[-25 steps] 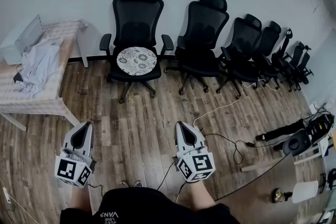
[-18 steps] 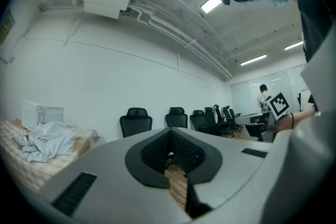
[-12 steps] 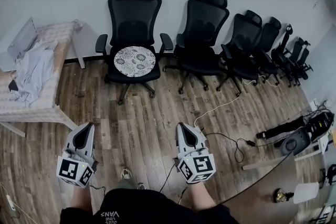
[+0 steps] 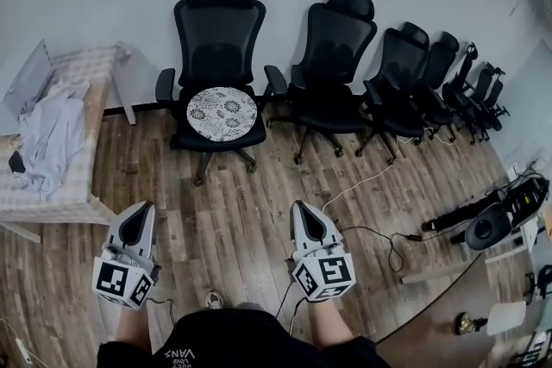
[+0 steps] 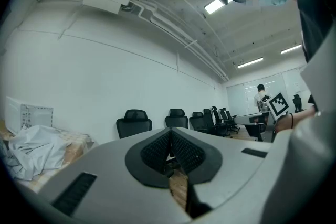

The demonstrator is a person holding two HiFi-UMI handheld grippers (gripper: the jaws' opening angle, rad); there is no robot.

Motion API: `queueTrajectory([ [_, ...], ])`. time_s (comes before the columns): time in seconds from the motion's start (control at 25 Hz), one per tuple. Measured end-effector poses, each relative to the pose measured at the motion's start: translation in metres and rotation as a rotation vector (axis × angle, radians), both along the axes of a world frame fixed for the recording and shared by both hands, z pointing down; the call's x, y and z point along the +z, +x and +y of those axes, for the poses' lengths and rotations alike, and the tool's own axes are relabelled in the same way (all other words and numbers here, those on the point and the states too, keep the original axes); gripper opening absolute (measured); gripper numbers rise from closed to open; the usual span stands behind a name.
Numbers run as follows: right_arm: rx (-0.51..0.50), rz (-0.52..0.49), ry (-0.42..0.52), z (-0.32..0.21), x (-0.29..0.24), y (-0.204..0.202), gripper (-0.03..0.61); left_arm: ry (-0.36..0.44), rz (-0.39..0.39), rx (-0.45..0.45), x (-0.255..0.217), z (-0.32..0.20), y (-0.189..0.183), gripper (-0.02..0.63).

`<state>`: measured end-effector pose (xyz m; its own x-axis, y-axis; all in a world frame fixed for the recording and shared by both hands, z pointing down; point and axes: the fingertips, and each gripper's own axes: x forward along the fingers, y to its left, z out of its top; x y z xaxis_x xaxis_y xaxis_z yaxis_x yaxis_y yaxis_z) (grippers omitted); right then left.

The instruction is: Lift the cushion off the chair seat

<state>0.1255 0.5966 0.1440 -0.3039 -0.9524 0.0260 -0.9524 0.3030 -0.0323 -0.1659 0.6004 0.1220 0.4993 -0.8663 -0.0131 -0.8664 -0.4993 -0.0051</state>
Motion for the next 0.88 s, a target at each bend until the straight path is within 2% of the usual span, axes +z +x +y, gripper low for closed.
queueTrajectory([
  [0.36, 0.008, -0.005, -0.02, -0.03, 0.001, -0.001, 0.017, -0.023, 0.005, 0.011, 0.004, -0.031, 0.001, 0.014],
  [0.88, -0.06, 0.0, -0.03, -0.136, 0.003, 0.019, 0.017, -0.033, 0.013, -0.058, 0.005, -0.121, 0.02, 0.014],
])
